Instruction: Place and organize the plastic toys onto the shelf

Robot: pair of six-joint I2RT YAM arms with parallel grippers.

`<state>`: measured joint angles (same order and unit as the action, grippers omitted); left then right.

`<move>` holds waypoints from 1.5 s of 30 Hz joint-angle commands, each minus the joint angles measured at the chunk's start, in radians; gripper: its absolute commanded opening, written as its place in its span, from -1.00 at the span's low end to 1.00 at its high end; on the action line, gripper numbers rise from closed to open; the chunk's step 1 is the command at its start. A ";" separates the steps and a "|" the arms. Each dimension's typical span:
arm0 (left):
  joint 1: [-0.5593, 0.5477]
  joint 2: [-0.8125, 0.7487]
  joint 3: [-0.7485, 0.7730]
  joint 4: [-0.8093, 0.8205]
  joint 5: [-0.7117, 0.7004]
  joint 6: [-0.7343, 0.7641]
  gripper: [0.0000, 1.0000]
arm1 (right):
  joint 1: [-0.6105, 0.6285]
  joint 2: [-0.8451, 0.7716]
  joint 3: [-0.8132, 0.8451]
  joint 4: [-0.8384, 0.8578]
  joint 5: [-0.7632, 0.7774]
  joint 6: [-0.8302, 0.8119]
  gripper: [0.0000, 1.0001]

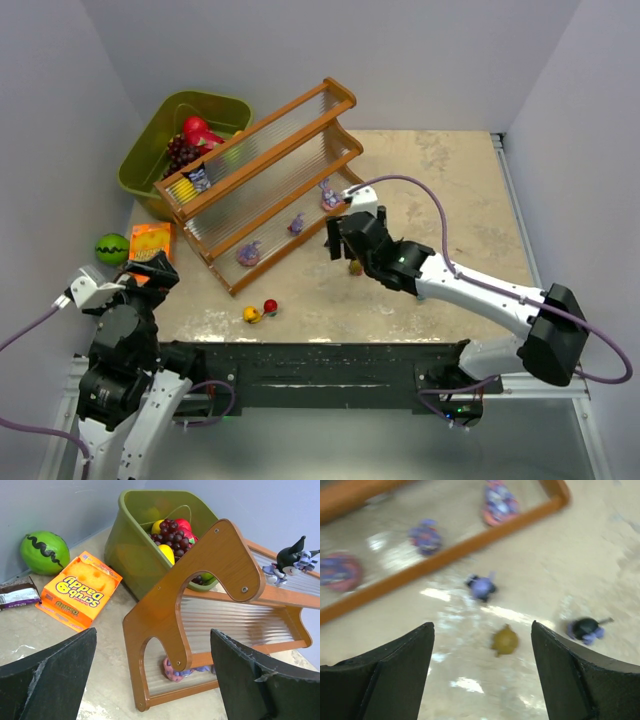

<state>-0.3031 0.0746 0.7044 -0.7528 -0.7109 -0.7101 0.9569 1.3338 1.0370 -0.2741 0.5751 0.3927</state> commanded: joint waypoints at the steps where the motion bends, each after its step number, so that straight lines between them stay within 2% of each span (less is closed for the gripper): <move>1: 0.004 -0.015 -0.003 0.050 0.010 0.032 0.99 | -0.128 -0.033 -0.081 0.001 0.078 0.106 0.60; 6: 0.004 -0.018 -0.006 0.050 0.011 0.037 0.99 | -0.294 -0.056 -0.184 0.038 -0.001 0.092 0.57; 7: 0.004 -0.019 -0.006 0.052 0.013 0.038 1.00 | -0.357 -0.051 -0.199 0.059 -0.065 0.089 0.56; 12: 0.004 -0.012 -0.008 0.059 0.019 0.047 0.99 | -0.475 -0.019 -0.275 0.131 -0.158 0.097 0.54; 16: 0.004 -0.006 -0.010 0.063 0.024 0.050 0.99 | -0.503 0.019 -0.273 0.173 -0.188 0.083 0.54; 22: 0.004 -0.006 -0.010 0.063 0.022 0.052 0.99 | -0.512 0.033 -0.265 0.187 -0.282 -0.034 0.77; 29: 0.004 0.005 -0.010 0.064 0.025 0.055 0.99 | -0.527 0.076 -0.258 0.208 -0.339 -0.067 0.85; 38: 0.004 0.005 -0.010 0.064 0.027 0.057 0.99 | -0.534 0.168 -0.262 0.240 -0.333 -0.015 0.76; 45: 0.004 0.007 -0.010 0.066 0.027 0.058 0.99 | -0.535 0.166 -0.267 0.260 -0.311 0.005 0.52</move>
<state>-0.3031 0.0830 0.6933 -0.7193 -0.6842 -0.6689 0.4297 1.5139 0.7609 -0.0605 0.2432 0.3729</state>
